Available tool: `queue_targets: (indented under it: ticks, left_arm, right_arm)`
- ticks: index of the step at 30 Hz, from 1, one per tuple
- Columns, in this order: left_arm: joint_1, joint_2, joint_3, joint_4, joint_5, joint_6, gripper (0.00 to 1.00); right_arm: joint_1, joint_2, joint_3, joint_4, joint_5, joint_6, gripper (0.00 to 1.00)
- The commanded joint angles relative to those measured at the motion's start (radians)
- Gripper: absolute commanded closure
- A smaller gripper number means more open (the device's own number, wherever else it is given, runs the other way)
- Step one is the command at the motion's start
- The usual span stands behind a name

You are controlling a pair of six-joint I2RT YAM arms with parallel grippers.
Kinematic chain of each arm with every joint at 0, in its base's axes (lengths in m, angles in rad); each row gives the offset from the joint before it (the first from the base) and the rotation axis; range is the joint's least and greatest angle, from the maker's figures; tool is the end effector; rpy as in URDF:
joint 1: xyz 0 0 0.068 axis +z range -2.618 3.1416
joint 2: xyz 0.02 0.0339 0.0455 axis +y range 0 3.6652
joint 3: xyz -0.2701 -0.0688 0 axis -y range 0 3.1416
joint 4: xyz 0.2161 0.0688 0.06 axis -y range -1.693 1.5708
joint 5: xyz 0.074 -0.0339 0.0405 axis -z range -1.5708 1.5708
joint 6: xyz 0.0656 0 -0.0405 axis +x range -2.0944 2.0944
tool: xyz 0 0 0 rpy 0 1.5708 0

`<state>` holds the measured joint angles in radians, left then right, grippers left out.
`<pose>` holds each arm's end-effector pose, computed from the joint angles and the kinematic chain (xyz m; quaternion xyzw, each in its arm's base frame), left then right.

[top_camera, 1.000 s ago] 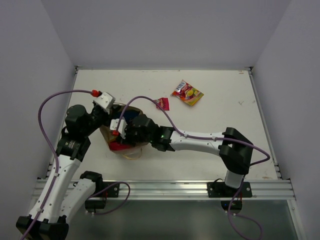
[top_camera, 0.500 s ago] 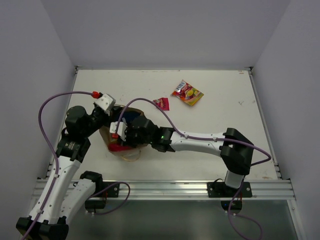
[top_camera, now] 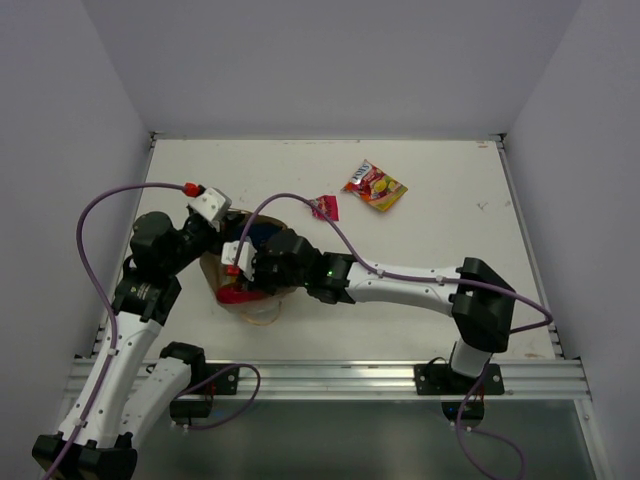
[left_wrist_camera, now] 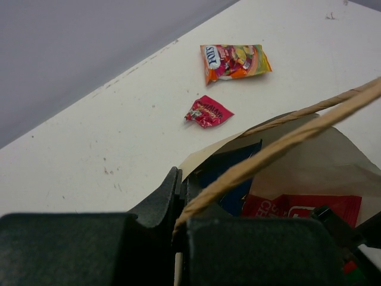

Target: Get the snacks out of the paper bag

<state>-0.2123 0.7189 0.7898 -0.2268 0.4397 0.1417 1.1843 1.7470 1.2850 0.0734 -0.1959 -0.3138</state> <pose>0.1503 -0.0610 0.3458 0.2701 0.7052 -0.1880 0.6280 0.1448 0.3897 0.2844 -0.6026 0.5681 0.3075 0.4687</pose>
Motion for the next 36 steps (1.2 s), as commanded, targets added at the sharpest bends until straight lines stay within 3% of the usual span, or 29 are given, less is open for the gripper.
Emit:
queue_targets:
  ticks: [1, 9, 10, 14, 17, 30, 36]
  left_arm:
    - [-0.007, -0.009, -0.003, 0.026, 0.016, -0.001, 1.00]
    - [-0.007, -0.019, -0.015, 0.024, 0.017, 0.002, 1.00]
    - [-0.007, -0.018, -0.015, 0.024, 0.019, 0.001, 1.00]
    - [-0.007, -0.013, -0.014, 0.024, 0.024, 0.001, 1.00]
    - [-0.007, -0.013, -0.012, 0.024, 0.018, -0.001, 1.00]
    - [-0.007, -0.009, -0.014, 0.027, 0.033, -0.016, 1.00]
    - [-0.007, -0.010, -0.020, 0.026, 0.039, -0.019, 1.00]
  right_arm:
    - [0.005, -0.072, 0.005, 0.025, 0.016, 0.007, 1.00]
    - [0.006, -0.044, 0.017, 0.013, 0.009, 0.004, 0.99]
    - [0.005, -0.037, 0.022, 0.000, 0.001, 0.004, 0.86]
    - [0.008, -0.006, 0.037, -0.009, -0.023, 0.002, 0.66]
    - [0.009, 0.029, 0.053, -0.020, -0.023, -0.005, 0.62]
    - [0.012, 0.106, 0.079, 0.037, 0.030, 0.012, 0.61]
    - [0.011, 0.135, 0.109, 0.043, 0.072, 0.016, 0.73]
